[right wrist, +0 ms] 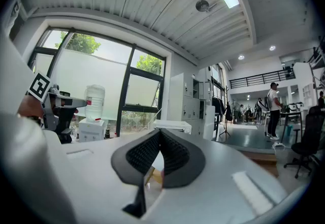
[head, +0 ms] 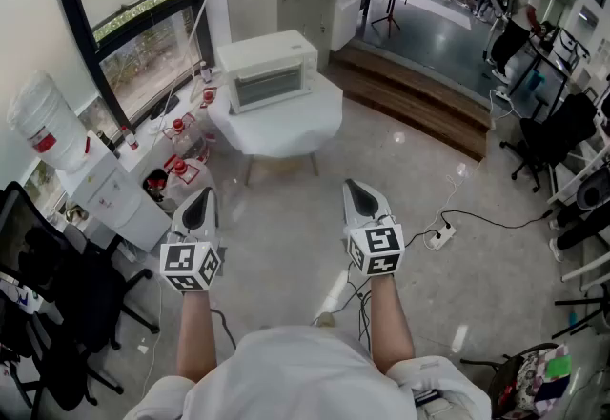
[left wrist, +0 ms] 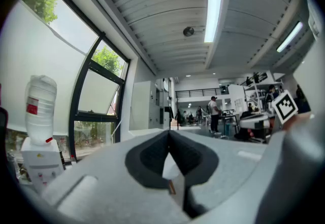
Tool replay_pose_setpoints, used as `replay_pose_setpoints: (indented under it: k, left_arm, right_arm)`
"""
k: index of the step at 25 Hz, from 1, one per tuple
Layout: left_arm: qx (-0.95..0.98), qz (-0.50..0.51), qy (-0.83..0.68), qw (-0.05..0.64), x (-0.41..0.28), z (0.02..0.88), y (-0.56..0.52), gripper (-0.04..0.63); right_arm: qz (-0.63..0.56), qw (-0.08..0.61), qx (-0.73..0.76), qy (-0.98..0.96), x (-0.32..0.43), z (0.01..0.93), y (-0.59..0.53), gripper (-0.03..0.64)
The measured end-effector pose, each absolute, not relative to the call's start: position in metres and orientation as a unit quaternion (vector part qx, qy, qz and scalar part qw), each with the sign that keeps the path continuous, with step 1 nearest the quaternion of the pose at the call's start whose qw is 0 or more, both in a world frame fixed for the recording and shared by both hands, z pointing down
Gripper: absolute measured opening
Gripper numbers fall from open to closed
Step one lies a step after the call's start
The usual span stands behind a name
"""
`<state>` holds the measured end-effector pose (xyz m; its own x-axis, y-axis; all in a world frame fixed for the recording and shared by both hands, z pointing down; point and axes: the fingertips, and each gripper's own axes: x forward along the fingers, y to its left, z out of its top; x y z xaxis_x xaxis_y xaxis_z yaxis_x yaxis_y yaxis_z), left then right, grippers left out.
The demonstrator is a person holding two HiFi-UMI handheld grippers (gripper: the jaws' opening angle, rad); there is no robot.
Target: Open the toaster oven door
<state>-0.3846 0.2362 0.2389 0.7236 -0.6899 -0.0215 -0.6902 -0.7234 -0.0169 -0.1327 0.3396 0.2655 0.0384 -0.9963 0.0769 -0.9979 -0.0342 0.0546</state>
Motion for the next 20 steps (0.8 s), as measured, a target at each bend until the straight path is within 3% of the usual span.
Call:
replay_pose_setpoints:
  k: [20]
  left_arm:
    - [-0.928,-0.004,0.372,0.032,-0.366,0.241,0.228,0.000]
  right_arm:
    - [-0.011,0.047,0.712,-0.700,-0.124,0.270,0.324,0.003]
